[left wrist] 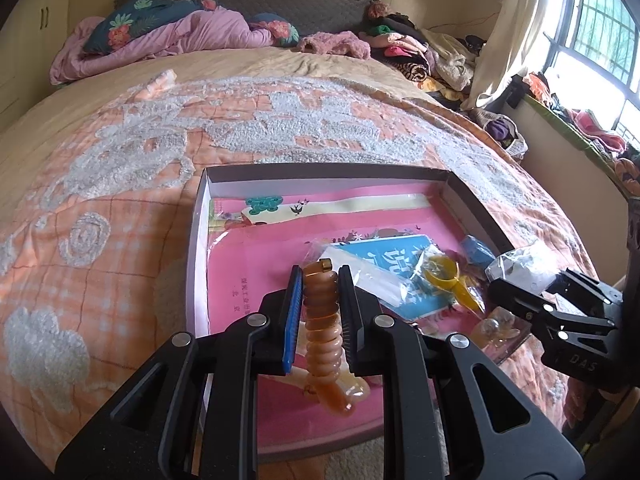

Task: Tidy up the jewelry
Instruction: 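Carry the hair tie and earring card into the box and release them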

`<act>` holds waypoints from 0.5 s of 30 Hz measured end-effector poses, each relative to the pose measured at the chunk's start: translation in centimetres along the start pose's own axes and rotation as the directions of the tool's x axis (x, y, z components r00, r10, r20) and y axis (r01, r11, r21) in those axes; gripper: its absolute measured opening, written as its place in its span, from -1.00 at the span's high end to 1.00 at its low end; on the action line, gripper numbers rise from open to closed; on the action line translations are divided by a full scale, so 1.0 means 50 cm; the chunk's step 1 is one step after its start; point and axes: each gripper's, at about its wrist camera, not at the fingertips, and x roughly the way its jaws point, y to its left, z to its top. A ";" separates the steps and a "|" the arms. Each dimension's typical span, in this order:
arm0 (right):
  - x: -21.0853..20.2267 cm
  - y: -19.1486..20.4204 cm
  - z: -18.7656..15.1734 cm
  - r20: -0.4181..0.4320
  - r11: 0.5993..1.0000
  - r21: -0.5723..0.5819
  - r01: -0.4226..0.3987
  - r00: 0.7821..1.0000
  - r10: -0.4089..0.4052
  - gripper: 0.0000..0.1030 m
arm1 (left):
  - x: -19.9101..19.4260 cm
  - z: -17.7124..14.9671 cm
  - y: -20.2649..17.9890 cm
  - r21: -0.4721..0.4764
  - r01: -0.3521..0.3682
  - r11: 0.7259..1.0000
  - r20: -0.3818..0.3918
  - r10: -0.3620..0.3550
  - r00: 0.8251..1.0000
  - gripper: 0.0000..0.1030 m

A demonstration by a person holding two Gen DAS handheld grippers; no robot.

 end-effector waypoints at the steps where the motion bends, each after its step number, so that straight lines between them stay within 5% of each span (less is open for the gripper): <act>1: 0.005 0.000 0.002 -0.005 1.000 0.002 -0.005 1.000 0.005 -0.09 | 0.002 0.000 0.000 0.002 -0.002 1.000 -0.002 0.002 1.000 0.80; 15: 0.027 0.006 -0.013 -0.051 0.998 0.035 -0.056 0.997 0.058 -0.30 | 0.011 -0.009 -0.004 0.012 0.005 1.000 -0.011 -0.004 1.000 0.79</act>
